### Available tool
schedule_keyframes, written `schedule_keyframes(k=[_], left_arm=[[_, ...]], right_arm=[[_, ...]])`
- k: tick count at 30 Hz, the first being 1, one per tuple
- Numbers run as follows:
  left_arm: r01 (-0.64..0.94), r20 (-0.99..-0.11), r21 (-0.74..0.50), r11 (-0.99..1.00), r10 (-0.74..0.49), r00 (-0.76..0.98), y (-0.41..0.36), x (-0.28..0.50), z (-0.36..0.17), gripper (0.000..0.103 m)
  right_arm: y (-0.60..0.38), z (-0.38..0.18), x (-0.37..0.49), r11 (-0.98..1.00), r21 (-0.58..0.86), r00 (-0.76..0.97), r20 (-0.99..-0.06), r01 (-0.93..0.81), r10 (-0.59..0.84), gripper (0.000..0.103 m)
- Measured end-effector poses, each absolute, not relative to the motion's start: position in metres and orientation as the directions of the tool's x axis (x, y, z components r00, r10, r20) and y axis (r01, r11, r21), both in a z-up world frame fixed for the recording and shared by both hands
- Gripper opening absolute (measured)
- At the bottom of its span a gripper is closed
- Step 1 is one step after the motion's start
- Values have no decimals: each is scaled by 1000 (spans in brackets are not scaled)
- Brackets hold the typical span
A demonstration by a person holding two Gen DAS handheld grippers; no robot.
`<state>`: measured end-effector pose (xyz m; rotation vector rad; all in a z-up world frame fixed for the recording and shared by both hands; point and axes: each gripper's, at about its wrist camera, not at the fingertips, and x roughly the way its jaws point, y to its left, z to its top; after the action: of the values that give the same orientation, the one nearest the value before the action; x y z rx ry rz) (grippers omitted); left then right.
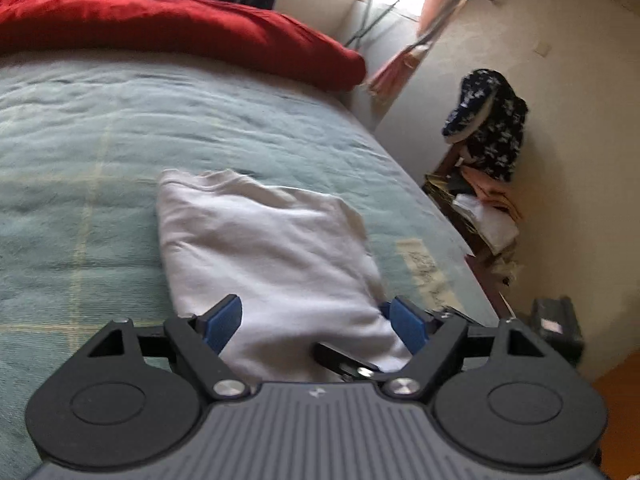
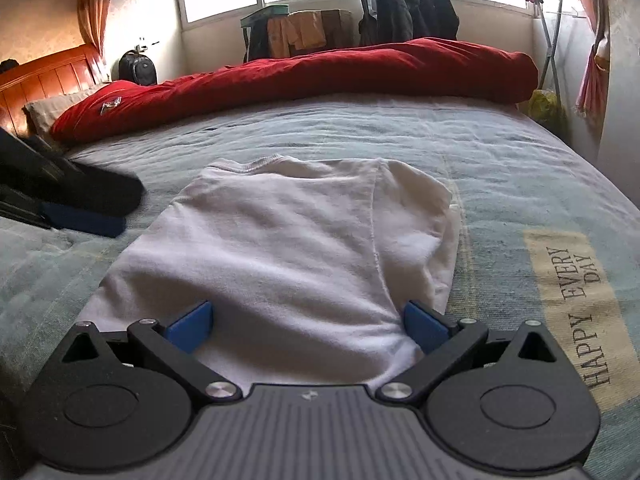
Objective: Fold clothes
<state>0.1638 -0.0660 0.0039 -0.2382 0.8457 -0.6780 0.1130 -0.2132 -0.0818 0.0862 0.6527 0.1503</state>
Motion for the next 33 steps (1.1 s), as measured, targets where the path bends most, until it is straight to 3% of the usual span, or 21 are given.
schedule_keyframes(k=[4, 13, 18, 25, 33], left_arm=[[392, -678, -470, 791, -608, 413, -72, 168, -26, 81], [386, -607, -509, 769, -639, 472, -58, 167, -10, 81], [345, -631, -531, 774, -633, 449, -61, 178, -27, 82], [308, -587, -556, 772, -627, 512, -33, 182, -11, 83], [138, -605, -690, 711, -671, 428, 3, 209, -52, 83]], right_arm=[[-210, -82, 114, 988, 120, 787, -599, -95, 148, 103], [-211, -73, 106, 988, 113, 794, -588, -105, 152, 103], [-217, -66, 92, 981, 154, 794, -580, -114, 183, 103], [-267, -52, 92, 900, 424, 776, -533, -100, 338, 103], [-333, -85, 133, 697, 716, 690, -523, 37, 500, 103]])
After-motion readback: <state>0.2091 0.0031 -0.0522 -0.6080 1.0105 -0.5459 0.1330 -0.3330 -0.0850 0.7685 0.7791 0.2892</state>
